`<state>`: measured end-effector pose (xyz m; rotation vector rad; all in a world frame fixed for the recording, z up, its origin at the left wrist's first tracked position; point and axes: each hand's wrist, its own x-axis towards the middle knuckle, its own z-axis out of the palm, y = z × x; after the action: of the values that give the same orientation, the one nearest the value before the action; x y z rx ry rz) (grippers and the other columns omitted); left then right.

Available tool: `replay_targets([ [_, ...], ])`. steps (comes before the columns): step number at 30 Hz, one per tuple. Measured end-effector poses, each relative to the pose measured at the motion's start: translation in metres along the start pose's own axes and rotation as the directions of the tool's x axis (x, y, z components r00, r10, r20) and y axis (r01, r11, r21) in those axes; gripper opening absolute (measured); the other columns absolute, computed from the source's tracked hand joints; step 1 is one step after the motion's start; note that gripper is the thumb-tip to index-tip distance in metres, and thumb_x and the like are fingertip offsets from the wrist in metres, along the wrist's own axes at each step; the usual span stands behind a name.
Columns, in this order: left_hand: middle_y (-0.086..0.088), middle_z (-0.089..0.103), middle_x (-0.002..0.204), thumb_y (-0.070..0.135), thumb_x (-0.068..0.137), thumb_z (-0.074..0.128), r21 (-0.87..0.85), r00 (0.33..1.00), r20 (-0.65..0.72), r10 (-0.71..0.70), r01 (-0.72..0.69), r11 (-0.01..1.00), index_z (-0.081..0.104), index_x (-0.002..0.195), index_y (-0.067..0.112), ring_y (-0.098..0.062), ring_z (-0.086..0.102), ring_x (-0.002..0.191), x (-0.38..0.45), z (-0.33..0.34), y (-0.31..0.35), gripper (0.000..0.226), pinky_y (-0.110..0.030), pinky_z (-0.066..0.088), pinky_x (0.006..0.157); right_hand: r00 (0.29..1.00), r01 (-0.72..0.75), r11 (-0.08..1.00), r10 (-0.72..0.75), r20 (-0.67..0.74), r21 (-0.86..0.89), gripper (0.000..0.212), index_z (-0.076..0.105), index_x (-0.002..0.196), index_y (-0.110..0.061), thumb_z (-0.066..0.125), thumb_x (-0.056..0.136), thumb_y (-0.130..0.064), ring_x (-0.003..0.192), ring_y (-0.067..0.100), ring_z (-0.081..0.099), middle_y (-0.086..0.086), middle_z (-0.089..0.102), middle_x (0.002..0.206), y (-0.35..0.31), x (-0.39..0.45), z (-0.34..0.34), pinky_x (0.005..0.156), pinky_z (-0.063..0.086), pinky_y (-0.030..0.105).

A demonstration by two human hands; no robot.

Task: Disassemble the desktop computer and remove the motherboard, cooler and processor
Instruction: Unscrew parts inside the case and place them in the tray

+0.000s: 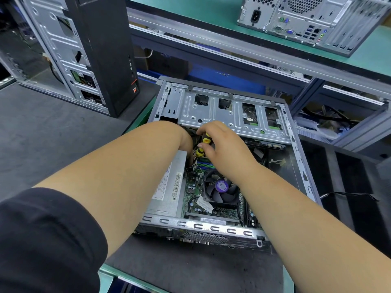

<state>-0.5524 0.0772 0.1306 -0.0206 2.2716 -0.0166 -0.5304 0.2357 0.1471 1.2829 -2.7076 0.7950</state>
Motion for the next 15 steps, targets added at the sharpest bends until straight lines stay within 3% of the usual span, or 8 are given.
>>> replay_targets([
  [5, -0.011, 0.053, 0.127, 0.032, 0.098, 0.049, 0.045, 1.0, -0.021, -0.009, 0.01, 0.999, 0.05, 0.134, 0.012, -0.027, 0.052, 0.116, 0.002, 0.0009, -0.001, 0.04, -0.043, 0.041, 0.104, 1.0, 0.017, 1.0, -0.016, 0.022, -0.022, 0.024, 0.058, 0.116, -0.015, 0.063, 0.092, -0.016, 0.085, 0.014, 0.046, 0.0, 0.055, 0.114, 0.0011, 0.0001, 0.0026, 0.075, 0.041, 0.032],
  [15, -0.007, 0.05, 0.108, 0.036, 0.095, 0.053, 0.031, 0.999, -0.035, 0.004, -0.003, 1.0, 0.052, 0.13, 0.013, -0.027, 0.054, 0.11, 0.0008, 0.0006, -0.003, 0.042, -0.044, 0.042, 0.103, 0.998, 0.041, 0.998, -0.04, 0.039, -0.036, 0.022, 0.059, 0.113, -0.014, 0.063, 0.092, -0.015, 0.086, 0.016, 0.049, 0.0, 0.054, 0.111, -0.001, 0.0004, 0.0024, 0.075, 0.04, 0.031],
])
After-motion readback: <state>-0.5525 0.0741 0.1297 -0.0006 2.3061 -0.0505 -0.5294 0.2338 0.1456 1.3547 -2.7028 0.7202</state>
